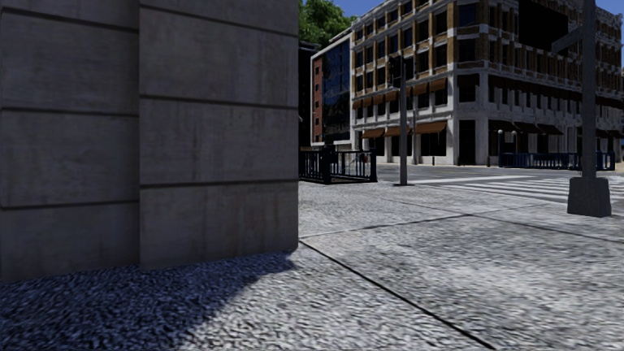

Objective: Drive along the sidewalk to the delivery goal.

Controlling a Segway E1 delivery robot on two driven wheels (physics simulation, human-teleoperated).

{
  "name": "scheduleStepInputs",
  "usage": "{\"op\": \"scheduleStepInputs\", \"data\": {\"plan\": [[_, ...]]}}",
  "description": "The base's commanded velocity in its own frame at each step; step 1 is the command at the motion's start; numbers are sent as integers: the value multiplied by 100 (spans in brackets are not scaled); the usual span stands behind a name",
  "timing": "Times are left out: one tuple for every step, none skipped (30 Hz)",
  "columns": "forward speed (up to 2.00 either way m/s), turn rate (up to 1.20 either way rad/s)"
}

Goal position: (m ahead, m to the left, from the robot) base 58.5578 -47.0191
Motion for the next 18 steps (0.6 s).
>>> {"op": "scheduleStepInputs", "data": {"plan": [[200,-51],[200,-51],[200,-51],[200,-51],[200,-51],[200,-51],[200,-51],[200,-51],[200,-51],[200,-51],[200,-51],[200,-51],[200,-51],[200,-51],[200,-51],[200,-51],[200,-51],[200,-51]]}}
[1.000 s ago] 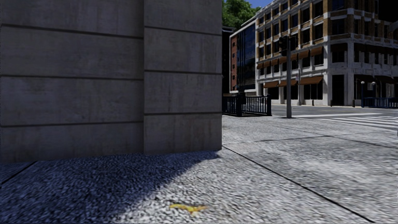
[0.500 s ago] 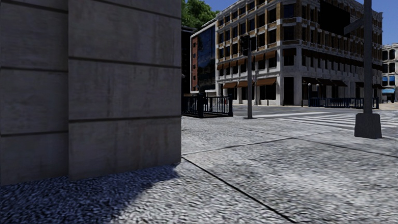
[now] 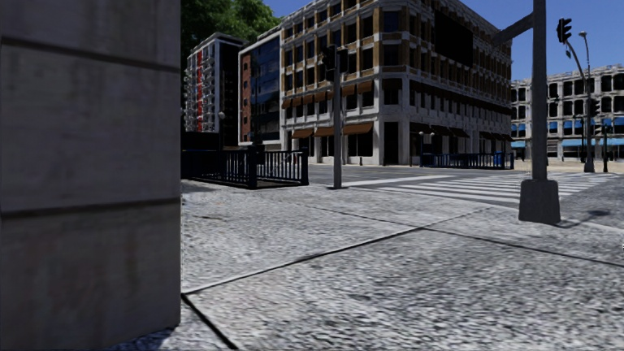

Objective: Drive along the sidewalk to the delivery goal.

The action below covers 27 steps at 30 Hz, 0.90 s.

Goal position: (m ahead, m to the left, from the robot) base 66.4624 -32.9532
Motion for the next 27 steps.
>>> {"op": "scheduleStepInputs", "data": {"plan": [[200,-51],[200,-51],[200,-51],[200,-51],[200,-51],[200,-51],[200,-51],[200,-51],[200,-51],[200,-51],[200,-51],[200,-51],[200,-51],[200,-51],[200,-51],[200,-51],[200,-51],[200,-50],[200,-50],[200,-50],[200,-50],[200,-46],[200,-46],[200,-36],[200,-26],[200,-22],[200,-22]]}}
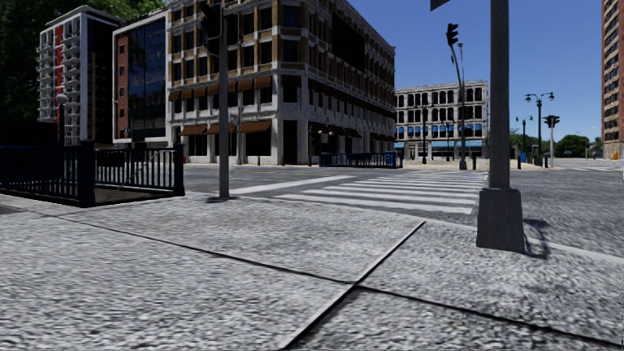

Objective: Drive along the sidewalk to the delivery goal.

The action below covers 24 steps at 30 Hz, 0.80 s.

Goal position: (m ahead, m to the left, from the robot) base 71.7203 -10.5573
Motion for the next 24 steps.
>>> {"op": "scheduleStepInputs", "data": {"plan": [[200,-21],[200,-21],[200,-21],[200,-21],[200,-21],[200,-21],[200,-21],[200,-21],[200,-21],[200,-21],[200,-21],[200,-21],[200,-21],[200,-22],[200,-29],[200,-29],[200,-32],[200,-36],[200,-38],[200,-38],[200,-38],[200,-38],[200,-38],[200,-38]]}}
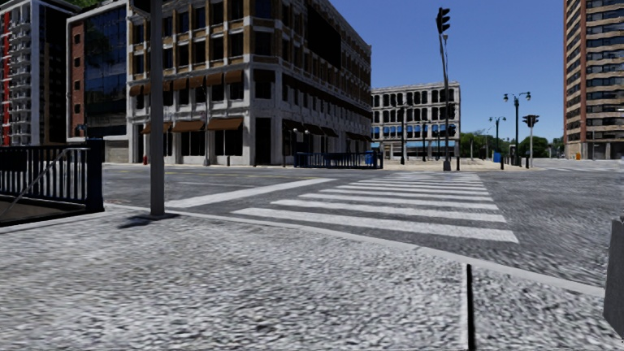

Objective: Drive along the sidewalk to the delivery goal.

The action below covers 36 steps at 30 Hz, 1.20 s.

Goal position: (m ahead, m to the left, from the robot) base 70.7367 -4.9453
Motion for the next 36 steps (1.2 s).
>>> {"op": "scheduleStepInputs", "data": {"plan": [[200,-38],[200,-38],[200,-38],[200,-38],[200,-38],[200,-38],[200,-38],[200,-38],[200,-38],[200,-38],[200,-38],[200,-38],[200,-38],[200,-38],[200,-38],[200,-38],[200,-38],[200,-38],[200,-38],[200,-38],[200,-38],[200,-38],[200,-38],[200,-38],[200,-38],[200,-38],[200,-38],[200,-38],[200,-38],[200,-38],[200,-38],[200,-38],[200,-38],[200,-38],[195,-38],[191,-38]]}}
